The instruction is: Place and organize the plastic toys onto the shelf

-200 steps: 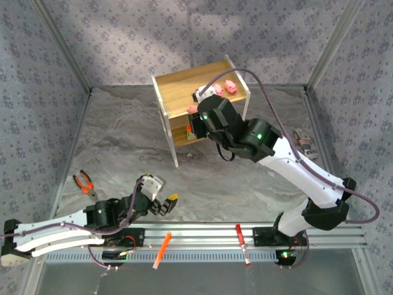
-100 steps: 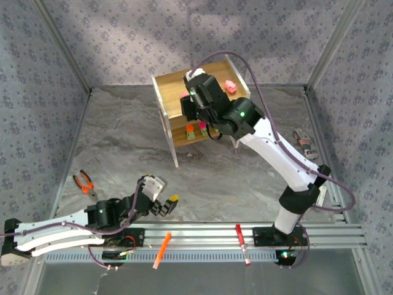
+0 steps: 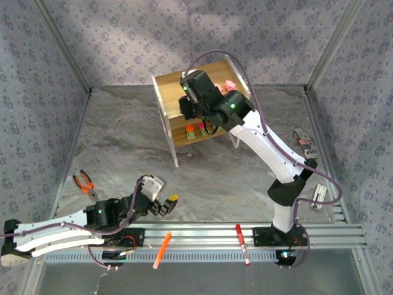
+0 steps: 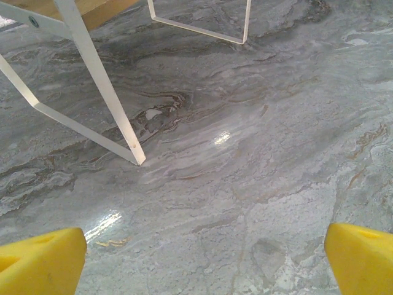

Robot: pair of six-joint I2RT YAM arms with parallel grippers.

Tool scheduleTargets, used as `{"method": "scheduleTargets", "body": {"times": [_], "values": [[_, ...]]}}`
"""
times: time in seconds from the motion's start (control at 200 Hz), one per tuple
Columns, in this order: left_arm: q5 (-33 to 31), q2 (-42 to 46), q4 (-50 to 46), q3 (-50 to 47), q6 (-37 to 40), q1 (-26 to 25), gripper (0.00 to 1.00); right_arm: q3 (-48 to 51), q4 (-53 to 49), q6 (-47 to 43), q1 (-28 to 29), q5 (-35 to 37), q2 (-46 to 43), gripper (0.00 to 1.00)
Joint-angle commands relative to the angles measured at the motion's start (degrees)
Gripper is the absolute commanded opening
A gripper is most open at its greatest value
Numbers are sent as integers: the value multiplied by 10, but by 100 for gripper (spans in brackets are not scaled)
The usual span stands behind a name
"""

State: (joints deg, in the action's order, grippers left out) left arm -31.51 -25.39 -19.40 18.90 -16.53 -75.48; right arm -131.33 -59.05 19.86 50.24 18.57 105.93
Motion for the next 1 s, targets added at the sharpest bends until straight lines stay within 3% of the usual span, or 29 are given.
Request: {"method": "scheduleTargets", "body": {"times": [0.0, 0.994], "values": [[-10, 5, 6, 6, 4, 2, 100, -22, -21, -3, -8, -7, 8, 24], [-13, 10, 3, 6, 2, 2, 100, -47, -26, -6, -18, -20, 38, 33]]}}
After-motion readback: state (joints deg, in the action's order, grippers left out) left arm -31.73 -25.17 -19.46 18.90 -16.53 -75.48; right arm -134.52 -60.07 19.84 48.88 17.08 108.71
